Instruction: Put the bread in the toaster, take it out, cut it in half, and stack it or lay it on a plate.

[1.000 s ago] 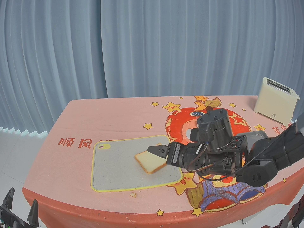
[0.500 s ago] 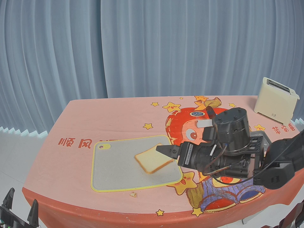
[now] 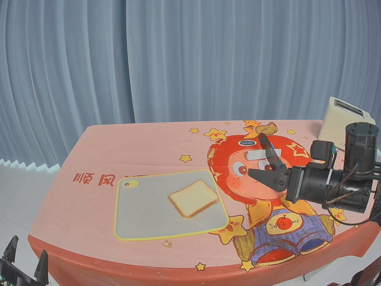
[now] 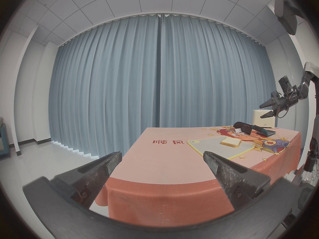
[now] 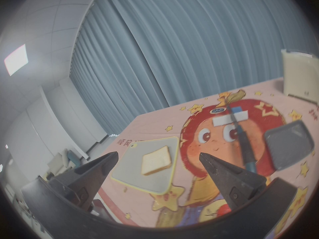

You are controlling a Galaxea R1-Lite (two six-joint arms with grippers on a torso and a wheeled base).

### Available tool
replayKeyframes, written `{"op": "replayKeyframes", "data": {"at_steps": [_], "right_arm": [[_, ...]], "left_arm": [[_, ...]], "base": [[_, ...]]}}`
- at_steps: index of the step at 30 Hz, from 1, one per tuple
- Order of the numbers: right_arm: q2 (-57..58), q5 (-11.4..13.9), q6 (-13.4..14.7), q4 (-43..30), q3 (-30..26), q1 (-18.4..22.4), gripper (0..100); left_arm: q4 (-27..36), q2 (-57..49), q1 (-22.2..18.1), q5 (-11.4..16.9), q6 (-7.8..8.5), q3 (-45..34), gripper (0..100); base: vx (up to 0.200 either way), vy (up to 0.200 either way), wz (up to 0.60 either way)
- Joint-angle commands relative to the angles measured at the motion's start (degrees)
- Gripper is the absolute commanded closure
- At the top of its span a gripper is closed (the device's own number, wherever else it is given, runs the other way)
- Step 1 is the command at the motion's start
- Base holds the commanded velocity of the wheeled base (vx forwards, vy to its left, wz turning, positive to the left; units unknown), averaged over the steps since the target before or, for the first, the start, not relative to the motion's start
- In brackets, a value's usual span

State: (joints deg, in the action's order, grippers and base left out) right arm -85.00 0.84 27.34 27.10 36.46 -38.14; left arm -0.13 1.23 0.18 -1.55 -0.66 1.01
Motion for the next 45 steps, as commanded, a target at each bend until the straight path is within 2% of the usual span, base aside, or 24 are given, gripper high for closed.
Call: {"op": "replayKeyframes", "data": {"at_steps": [1, 8, 10, 11, 17, 23, 29, 39, 45], "right_arm": [[4.4, 0.7, -3.9, 0.4, -3.7, 3.4, 0], [5.9, 0.3, -9.1, 0.4, -3.8, 3.9, 0], [5.9, 0.3, -9.1, 0.4, -3.8, 3.9, 0], [6.5, 0.1, -10.7, 0.5, -3.7, 4.0, 0], [9.1, -0.7, -11.7, 0.3, -4.0, 6.0, 0], [9.6, -0.6, -14.7, 0.4, -5.0, 9.2, 0], [9.9, 0.0, -14.9, 0.4, -4.8, 11.2, 0], [9.2, -0.6, -15.0, 0.3, -5.0, 11.7, 0], [8.5, -0.9, -18.0, 0.2, -5.7, 14.5, 0]], "left_arm": [[0.0, 0.1, 0.0, 0.0, -0.04, -1.0, 0], [0.0, 0.1, 0.0, 0.0, -0.04, -1.0, 0], [0.0, 0.1, 0.0, 0.0, -0.04, -1.0, 0], [0.0, 0.1, 0.0, 0.0, -0.04, -1.0, 0], [0.0, 0.1, 0.0, 0.0, -0.04, -1.0, 0], [0.0, 0.1, 0.0, 0.0, -0.04, -1.0, 0], [0.0, 0.1, 0.0, 0.0, -0.04, -1.0, 0], [0.0, 0.1, 0.0, 0.0, -0.04, -1.0, 0], [0.0, 0.1, 0.0, 0.0, -0.04, -1.0, 0]], "base": [[0.000, 0.000, 0.00], [0.000, 0.000, 0.00], [0.000, 0.000, 0.00], [0.000, 0.000, 0.00], [0.000, 0.000, 0.00], [0.000, 0.000, 0.00], [0.000, 0.000, 0.00], [0.000, 0.000, 0.00], [0.000, 0.000, 0.00]]}}
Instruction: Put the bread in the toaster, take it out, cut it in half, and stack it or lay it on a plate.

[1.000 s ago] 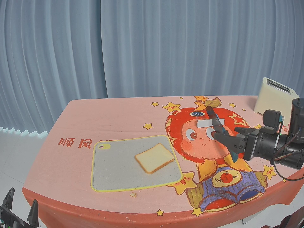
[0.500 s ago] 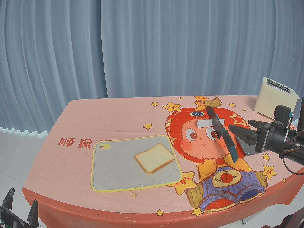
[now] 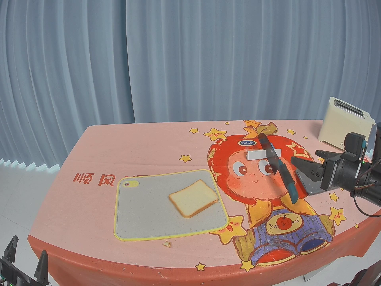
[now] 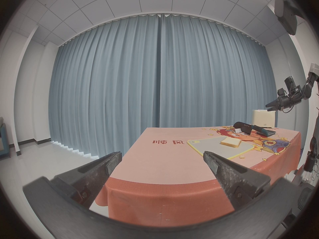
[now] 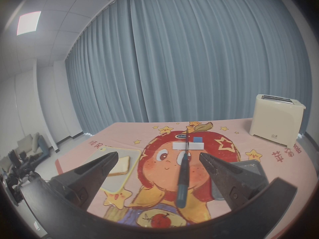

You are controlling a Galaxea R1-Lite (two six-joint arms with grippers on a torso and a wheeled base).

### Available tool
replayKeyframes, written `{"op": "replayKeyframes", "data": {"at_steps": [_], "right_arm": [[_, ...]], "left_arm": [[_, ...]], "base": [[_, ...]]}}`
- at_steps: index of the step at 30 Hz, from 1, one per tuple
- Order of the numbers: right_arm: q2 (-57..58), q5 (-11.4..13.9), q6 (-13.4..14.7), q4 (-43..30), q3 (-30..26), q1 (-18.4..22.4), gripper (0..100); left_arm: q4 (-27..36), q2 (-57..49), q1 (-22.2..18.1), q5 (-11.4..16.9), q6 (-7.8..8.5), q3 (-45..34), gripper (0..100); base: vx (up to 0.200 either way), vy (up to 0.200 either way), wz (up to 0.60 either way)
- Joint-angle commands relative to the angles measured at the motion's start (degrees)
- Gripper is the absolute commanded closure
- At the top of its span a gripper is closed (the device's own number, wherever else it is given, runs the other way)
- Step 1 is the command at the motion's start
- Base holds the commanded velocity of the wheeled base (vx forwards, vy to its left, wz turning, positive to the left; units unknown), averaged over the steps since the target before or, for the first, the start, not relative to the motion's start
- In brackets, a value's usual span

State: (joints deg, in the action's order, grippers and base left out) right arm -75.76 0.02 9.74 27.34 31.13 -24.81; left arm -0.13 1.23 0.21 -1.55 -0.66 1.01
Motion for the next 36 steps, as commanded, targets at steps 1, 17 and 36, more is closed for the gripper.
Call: {"op": "replayKeyframes", "data": {"at_steps": [1, 17, 36], "right_arm": [[-1.1, -1.3, -1.4, 0.1, -0.2, 2.1, 0], [-6.2, -8.6, -1.6, 0.8, 6.4, 3.4, 0], [-23.9, -9.8, -1.7, 16.9, 3.6, 1.0, 0]], "left_arm": [[0.0, 0.1, 0.0, 0.0, -0.04, -1.0, 0], [0.0, 0.1, 0.0, 0.1, -0.04, -1.0, 0], [0.0, 0.1, 0.0, 0.0, -0.04, -1.0, 0]], "base": [[0.000, 0.000, 0.00], [0.000, 0.000, 0.00], [0.000, 0.000, 0.00]]}}
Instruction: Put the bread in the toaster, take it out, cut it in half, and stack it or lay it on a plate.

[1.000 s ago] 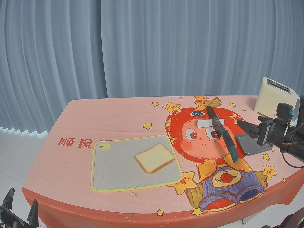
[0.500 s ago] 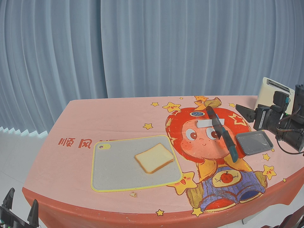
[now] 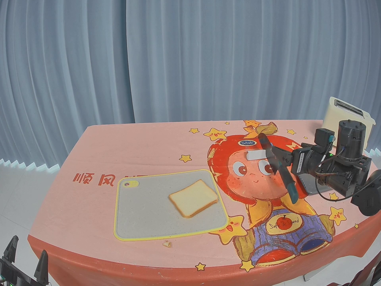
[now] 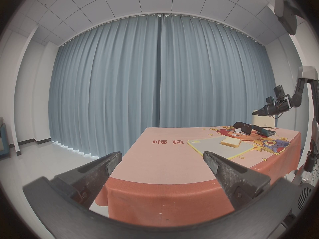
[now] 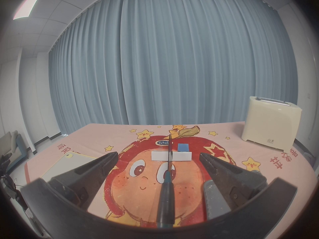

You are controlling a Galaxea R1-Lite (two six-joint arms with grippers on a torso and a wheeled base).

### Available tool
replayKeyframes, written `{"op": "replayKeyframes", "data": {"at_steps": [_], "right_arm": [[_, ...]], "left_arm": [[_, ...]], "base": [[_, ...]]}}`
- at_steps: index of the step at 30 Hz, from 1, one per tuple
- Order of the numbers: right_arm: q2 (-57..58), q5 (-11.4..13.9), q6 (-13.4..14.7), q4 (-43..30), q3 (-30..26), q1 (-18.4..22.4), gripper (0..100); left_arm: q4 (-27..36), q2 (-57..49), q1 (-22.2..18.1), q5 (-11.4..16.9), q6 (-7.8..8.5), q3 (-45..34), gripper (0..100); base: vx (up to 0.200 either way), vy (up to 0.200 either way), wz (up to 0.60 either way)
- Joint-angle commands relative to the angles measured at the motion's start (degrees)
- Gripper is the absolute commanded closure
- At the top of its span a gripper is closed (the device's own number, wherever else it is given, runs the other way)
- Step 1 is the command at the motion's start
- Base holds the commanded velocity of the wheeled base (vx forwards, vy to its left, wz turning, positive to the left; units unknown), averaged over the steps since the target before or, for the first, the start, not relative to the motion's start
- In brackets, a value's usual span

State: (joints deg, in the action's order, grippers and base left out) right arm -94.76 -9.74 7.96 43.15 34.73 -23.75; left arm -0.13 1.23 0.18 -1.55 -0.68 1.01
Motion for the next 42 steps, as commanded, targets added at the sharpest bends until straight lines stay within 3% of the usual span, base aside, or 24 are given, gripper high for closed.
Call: {"op": "replayKeyframes", "data": {"at_steps": [1, 42], "right_arm": [[-6.1, 0.0, 0.1, 2.1, -0.2, 0.1, 0], [-9.7, 0.1, 0.2, 2.1, -2.6, 0.4, 0]], "left_arm": [[0.0, 0.1, 0.0, 0.0, -0.02, -1.0, 0], [0.0, 0.1, 0.0, 0.0, -0.02, -1.0, 0]], "base": [[0.000, 0.000, 0.00], [0.000, 0.000, 0.00]]}}
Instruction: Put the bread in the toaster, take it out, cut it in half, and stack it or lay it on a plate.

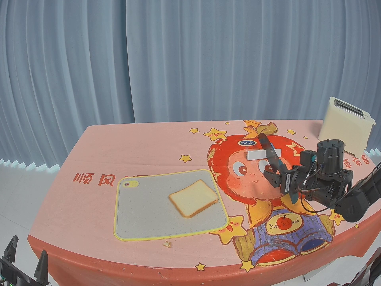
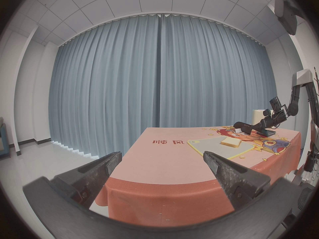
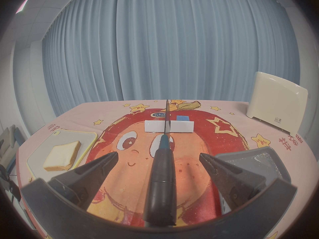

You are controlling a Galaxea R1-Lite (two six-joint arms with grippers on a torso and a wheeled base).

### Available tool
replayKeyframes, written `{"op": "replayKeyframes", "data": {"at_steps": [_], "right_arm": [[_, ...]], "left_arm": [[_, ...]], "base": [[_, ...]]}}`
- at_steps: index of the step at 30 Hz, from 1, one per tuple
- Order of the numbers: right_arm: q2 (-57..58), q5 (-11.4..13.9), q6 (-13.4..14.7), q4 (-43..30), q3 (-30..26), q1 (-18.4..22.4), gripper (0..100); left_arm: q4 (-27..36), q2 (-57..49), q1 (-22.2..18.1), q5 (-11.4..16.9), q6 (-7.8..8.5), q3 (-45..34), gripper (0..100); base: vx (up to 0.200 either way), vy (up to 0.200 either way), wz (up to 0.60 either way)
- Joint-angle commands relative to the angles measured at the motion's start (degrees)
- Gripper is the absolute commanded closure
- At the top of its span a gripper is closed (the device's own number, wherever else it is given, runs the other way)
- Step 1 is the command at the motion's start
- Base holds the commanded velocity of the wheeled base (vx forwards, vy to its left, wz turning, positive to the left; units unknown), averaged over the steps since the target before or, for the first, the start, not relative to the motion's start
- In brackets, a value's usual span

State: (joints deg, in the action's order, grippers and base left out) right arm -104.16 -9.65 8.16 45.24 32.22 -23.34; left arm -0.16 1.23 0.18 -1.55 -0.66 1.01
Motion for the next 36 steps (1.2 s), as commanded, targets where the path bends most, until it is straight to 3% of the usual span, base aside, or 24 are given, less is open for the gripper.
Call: {"op": "replayKeyframes", "data": {"at_steps": [1, 36], "right_arm": [[-0.3, 0.0, 0.0, 0.0, -0.1, -0.1, 0], [-0.9, -0.1, 0.5, 0.1, -0.2, -0.7, 0]], "left_arm": [[0.0, 0.1, 0.0, 0.0, -0.04, -1.0, 0], [0.0, 0.1, 0.0, 0.0, -0.04, -1.0, 0]], "base": [[0.000, 0.000, 0.00], [0.000, 0.000, 0.00]]}}
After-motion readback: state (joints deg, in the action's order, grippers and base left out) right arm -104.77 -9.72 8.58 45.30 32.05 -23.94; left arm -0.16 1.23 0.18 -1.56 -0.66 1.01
